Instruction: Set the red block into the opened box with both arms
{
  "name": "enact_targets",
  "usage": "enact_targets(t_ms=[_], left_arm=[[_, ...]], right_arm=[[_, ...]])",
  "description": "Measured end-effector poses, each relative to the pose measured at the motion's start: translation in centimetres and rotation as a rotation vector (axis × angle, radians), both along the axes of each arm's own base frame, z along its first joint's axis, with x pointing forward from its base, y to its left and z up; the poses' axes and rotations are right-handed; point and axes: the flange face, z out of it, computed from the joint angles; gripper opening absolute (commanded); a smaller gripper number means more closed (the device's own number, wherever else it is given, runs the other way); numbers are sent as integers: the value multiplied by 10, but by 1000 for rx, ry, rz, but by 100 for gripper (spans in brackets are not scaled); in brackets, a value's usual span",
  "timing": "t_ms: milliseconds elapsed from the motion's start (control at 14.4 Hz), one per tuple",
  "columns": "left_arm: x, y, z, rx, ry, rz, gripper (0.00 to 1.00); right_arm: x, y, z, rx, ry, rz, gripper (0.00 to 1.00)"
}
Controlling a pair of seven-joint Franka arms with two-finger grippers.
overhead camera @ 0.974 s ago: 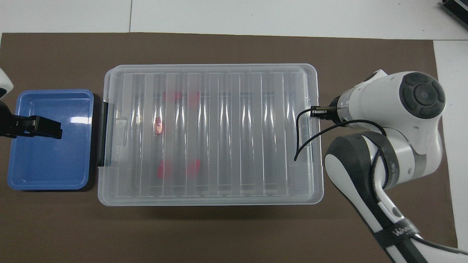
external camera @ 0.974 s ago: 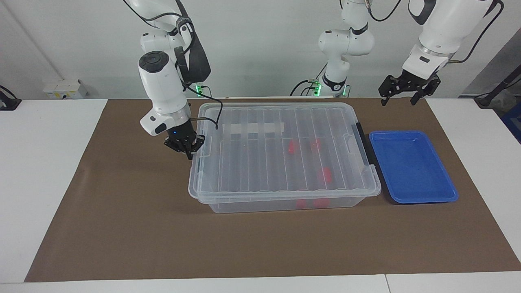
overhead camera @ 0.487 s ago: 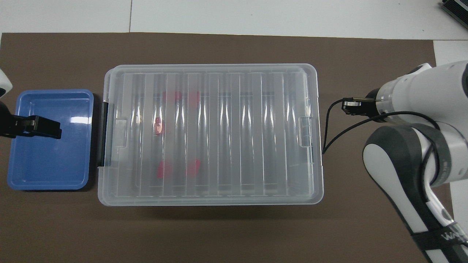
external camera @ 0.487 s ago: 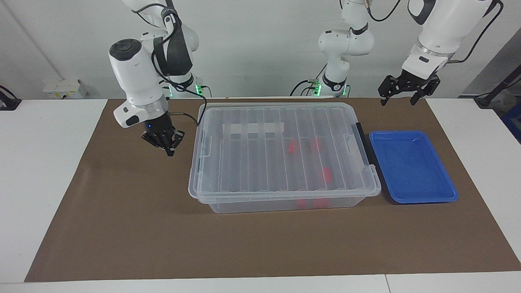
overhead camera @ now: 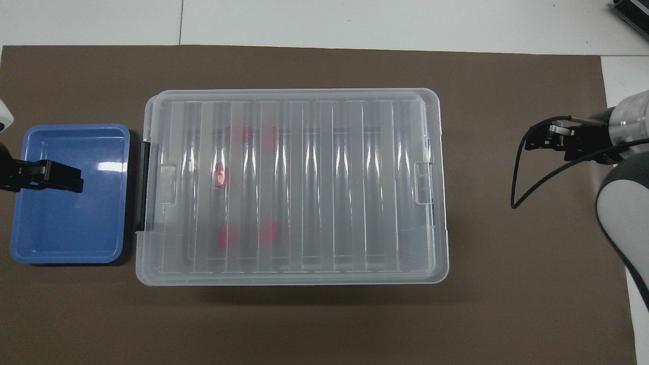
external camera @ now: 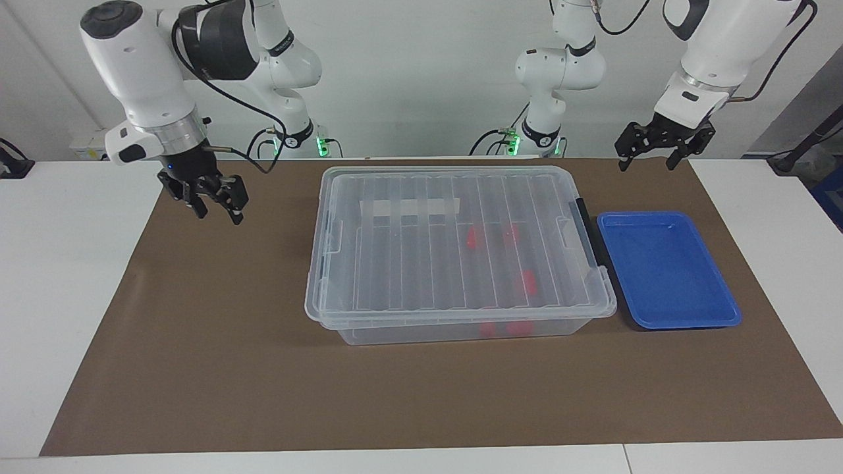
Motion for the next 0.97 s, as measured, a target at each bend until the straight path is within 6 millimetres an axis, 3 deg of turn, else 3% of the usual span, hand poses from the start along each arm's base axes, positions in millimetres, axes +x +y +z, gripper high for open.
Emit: enact_targets(t_ms=[209,487,974], left_arm=[[0,0,0,0,0,0,100],[0,0,0,0,0,1,100],[0,1,0,0,0,1,100]], right_arm=[[-11,-8,30,0,47,-12,100],[-29,6,60,-2,43,14,100],[-39,17,58,-5,90,33,100]])
